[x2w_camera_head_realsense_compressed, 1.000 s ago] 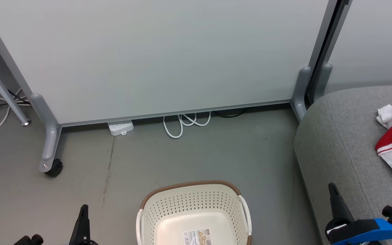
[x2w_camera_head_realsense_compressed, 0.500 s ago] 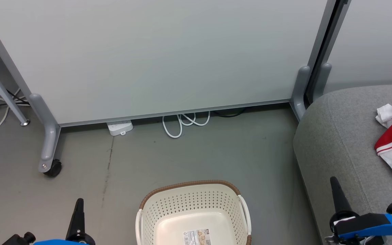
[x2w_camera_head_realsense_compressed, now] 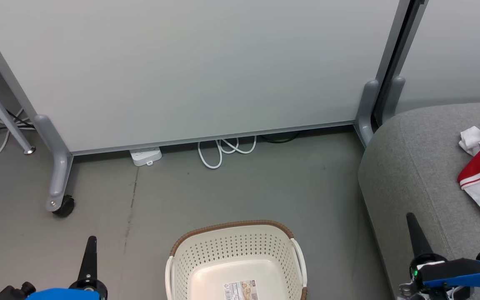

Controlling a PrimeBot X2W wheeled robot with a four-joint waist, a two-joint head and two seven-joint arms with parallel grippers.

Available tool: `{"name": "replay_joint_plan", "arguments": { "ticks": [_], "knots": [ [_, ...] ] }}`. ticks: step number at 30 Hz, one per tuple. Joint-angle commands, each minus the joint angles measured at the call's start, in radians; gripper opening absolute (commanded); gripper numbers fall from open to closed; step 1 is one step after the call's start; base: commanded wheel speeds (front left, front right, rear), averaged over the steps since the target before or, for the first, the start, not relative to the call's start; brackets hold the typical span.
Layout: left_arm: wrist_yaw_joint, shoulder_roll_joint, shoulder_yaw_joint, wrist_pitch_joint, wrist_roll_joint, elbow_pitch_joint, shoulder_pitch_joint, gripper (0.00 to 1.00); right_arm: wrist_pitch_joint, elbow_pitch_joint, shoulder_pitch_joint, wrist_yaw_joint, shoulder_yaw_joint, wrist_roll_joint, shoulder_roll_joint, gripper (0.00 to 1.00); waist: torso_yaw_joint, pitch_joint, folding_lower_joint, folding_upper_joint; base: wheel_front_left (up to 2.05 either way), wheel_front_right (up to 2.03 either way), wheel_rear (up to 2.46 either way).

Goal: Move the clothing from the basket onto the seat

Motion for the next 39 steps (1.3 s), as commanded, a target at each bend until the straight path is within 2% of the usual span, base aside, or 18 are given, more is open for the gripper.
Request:
{"name": "replay_joint_plan", "arguments": {
  "ticks": [1,39],
  "knots": [
    [-0.005,0.006,0.007,0.007,-0.024,-0.012,-0.023,0.0,0.004,-0.005,-0.025,0.0,-0.002,0.027,-0.003,0.0,0.0,0.0,0.0,0.0,0.0,0.0,0.0],
    [-0.007,0.01,0.05,0.089,-0.327,-0.046,-0.054,0.0,0.043,0.003,-0.059,0.0,-0.014,0.373,-0.004,0.0,-0.01,0.004,0.0,0.0,0.0,0.0,0.0]
  ]
}}
